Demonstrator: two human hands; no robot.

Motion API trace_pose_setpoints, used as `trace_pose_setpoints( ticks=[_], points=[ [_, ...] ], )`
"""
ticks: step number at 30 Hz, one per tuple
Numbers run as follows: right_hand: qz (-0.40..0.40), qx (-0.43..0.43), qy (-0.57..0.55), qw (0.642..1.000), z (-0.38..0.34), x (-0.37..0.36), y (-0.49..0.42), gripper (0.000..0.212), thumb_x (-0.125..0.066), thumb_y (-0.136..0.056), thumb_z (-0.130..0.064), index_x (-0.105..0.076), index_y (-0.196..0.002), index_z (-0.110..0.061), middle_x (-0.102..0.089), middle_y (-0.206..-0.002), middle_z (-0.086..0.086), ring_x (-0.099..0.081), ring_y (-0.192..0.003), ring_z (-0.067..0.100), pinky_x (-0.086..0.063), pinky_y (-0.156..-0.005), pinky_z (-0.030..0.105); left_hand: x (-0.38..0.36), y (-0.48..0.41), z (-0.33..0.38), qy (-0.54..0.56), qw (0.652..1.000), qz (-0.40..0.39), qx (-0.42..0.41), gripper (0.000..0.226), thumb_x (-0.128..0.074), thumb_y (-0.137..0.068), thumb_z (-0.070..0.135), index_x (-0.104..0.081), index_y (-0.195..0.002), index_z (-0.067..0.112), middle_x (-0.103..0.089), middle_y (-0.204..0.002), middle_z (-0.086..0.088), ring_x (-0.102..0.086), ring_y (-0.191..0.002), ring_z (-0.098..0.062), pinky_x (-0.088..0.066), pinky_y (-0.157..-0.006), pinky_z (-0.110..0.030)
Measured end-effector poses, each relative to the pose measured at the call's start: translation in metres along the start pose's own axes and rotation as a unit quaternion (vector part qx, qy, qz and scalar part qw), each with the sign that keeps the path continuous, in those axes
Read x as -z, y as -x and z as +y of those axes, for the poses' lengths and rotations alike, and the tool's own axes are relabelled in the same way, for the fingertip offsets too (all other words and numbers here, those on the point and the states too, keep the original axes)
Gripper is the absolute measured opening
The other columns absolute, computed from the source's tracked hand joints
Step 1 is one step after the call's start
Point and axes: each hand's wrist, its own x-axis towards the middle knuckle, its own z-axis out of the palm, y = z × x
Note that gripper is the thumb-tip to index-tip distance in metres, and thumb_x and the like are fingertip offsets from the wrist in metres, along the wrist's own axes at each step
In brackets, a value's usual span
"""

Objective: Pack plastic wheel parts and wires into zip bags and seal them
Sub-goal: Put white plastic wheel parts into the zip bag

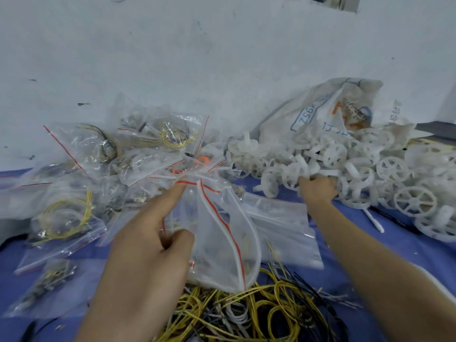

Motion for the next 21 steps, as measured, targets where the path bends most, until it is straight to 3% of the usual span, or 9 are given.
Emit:
trace_pose_setpoints(
  ticks=[2,4,5,7,10,12,14,18,21],
  points=[
    [0.001,0.015,-0.139,0.990,-0.013,0.023,0.025,0.020,-0.057,-0.083,-0.025,-0.054,-0.075,-0.008,-0.047,-0.090,0.015,-0.048,-0.086,0.029,-0.039,-0.075,0.039,-0.001,0.003,0.006,0.004,1.000,-0.004,-0.007,0.073,-0.050,-0.080,0.004,-0.048,-0.102,0.074,-0.056,-0.062,-0.014,-0.044,-0.043,-0.017,-0.047,-0.044,-0.036],
    [-0.055,-0.021,-0.325,0.944,-0.033,0.057,0.059,0.015,-0.061,-0.083,-0.021,-0.058,-0.080,-0.007,-0.053,-0.075,0.010,-0.049,-0.067,0.024,-0.041,-0.062,0.037,-0.002,0.006,0.010,-0.002,1.000,-0.006,0.002,0.075,-0.048,-0.083,0.002,-0.049,-0.099,0.075,-0.061,-0.070,-0.019,-0.043,-0.045,-0.021,-0.048,-0.047,-0.048],
    [-0.113,-0.040,-0.396,0.910,-0.044,0.077,0.078,0.012,-0.063,-0.084,-0.021,-0.060,-0.083,-0.010,-0.058,-0.077,0.007,-0.055,-0.068,0.023,-0.047,-0.061,0.036,-0.003,0.007,0.013,-0.018,1.000,-0.008,0.002,0.074,-0.048,-0.084,0.002,-0.050,-0.097,0.074,-0.062,-0.065,-0.016,-0.044,-0.045,-0.022,-0.048,-0.046,-0.048],
    [-0.278,-0.052,-0.505,0.815,-0.057,0.114,0.117,0.011,-0.064,-0.083,-0.023,-0.062,-0.087,-0.012,-0.065,-0.092,0.006,-0.067,-0.085,0.027,-0.056,-0.070,0.048,-0.004,0.012,0.019,-0.045,0.999,-0.013,-0.012,0.069,-0.048,-0.085,0.001,-0.055,-0.095,0.069,-0.063,-0.057,-0.002,-0.048,-0.043,-0.022,-0.046,-0.045,-0.038],
    [-0.521,-0.014,-0.584,0.623,-0.067,0.149,0.169,0.024,-0.061,-0.079,-0.023,-0.068,-0.096,-0.007,-0.066,-0.114,0.015,-0.065,-0.103,0.038,-0.049,-0.069,0.068,-0.009,0.017,0.023,-0.056,0.998,-0.003,-0.029,0.064,-0.047,-0.084,-0.002,-0.057,-0.116,0.053,-0.071,-0.087,-0.008,-0.047,-0.036,-0.008,-0.035,-0.037,-0.015],
    [-0.605,0.018,-0.570,0.556,-0.073,0.159,0.195,0.029,-0.059,-0.078,-0.023,-0.071,-0.099,-0.007,-0.060,-0.126,0.018,-0.059,-0.112,0.043,-0.043,-0.071,0.076,-0.011,0.018,0.021,-0.056,0.998,-0.015,-0.027,0.065,-0.046,-0.084,-0.001,-0.051,-0.130,0.045,-0.071,-0.092,-0.006,-0.050,-0.040,-0.011,-0.040,-0.042,-0.020],
    [-0.630,0.040,-0.528,0.569,-0.079,0.161,0.207,0.029,-0.057,-0.077,-0.025,-0.071,-0.095,-0.006,-0.059,-0.125,0.019,-0.059,-0.110,0.041,-0.042,-0.072,0.077,-0.010,0.021,0.024,-0.048,0.998,-0.033,-0.018,0.066,-0.045,-0.085,0.000,-0.047,-0.131,0.047,-0.071,-0.082,0.005,-0.053,-0.045,-0.017,-0.043,-0.047,-0.029],
    [-0.564,0.067,-0.431,0.701,-0.083,0.148,0.215,0.033,-0.061,-0.072,-0.024,-0.063,-0.098,-0.004,-0.064,-0.103,0.010,-0.058,-0.095,0.031,-0.044,-0.075,0.057,-0.004,0.022,0.030,-0.006,1.000,-0.011,0.001,0.073,-0.046,-0.085,-0.003,-0.050,-0.111,0.064,-0.057,-0.057,0.008,-0.050,-0.041,-0.012,-0.038,-0.041,-0.024],
    [-0.522,0.097,-0.377,0.759,-0.083,0.139,0.214,0.019,-0.060,-0.079,-0.018,-0.064,-0.096,-0.010,-0.066,-0.095,0.005,-0.058,-0.090,0.025,-0.035,-0.072,0.047,-0.005,0.022,0.032,0.035,0.999,-0.012,0.013,0.066,-0.045,-0.086,-0.007,-0.053,-0.119,0.049,-0.059,-0.051,-0.007,-0.051,-0.037,-0.007,-0.038,-0.039,-0.015]
  ],
)
